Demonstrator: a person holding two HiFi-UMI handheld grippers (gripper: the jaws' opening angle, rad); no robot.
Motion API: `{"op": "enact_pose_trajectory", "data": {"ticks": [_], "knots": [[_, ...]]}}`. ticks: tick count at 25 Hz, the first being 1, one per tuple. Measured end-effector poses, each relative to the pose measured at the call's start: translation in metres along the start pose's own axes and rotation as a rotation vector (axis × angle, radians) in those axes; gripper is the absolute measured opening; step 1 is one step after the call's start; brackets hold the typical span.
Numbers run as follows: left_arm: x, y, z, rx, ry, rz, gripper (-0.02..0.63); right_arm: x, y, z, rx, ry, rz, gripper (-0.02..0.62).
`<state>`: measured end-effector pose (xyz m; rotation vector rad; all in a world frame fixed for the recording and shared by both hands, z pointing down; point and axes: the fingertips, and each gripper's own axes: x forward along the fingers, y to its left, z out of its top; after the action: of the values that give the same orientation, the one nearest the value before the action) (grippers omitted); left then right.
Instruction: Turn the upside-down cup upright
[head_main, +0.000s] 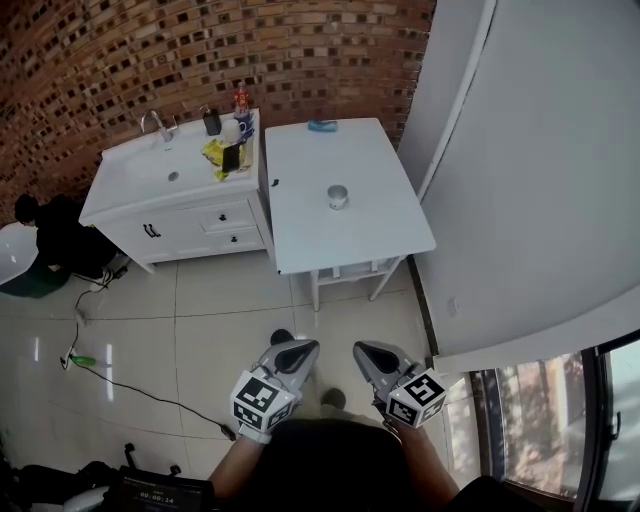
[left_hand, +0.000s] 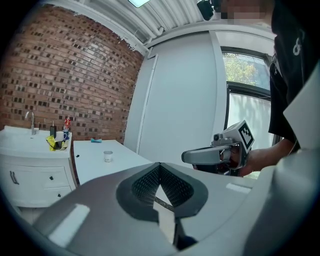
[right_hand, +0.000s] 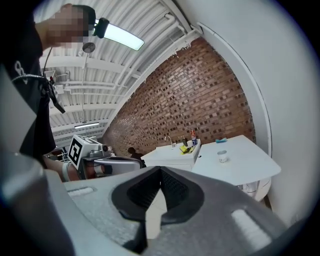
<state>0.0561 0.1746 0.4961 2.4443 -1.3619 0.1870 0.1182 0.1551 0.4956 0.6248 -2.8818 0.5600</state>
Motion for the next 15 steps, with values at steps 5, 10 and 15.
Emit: {"op": "enact_pose_trajectory", "data": {"ticks": [5, 10, 15], "knots": [[-0.002, -0.008, -0.002, 0.004, -0.006, -0.020, 0.015, 0.000, 0.010, -0.004, -0.040, 0.016, -0.006, -0.012], [-0.004, -0.013, 0.002, 0.019, -0.022, -0.046, 0.015, -0.002, 0.014, -0.001, -0.070, 0.018, -0.029, -0.012], [0.001, -0.015, 0.012, 0.052, -0.019, -0.068, 0.015, -0.003, 0.008, 0.006, -0.077, 0.002, -0.053, -0.012]]}}
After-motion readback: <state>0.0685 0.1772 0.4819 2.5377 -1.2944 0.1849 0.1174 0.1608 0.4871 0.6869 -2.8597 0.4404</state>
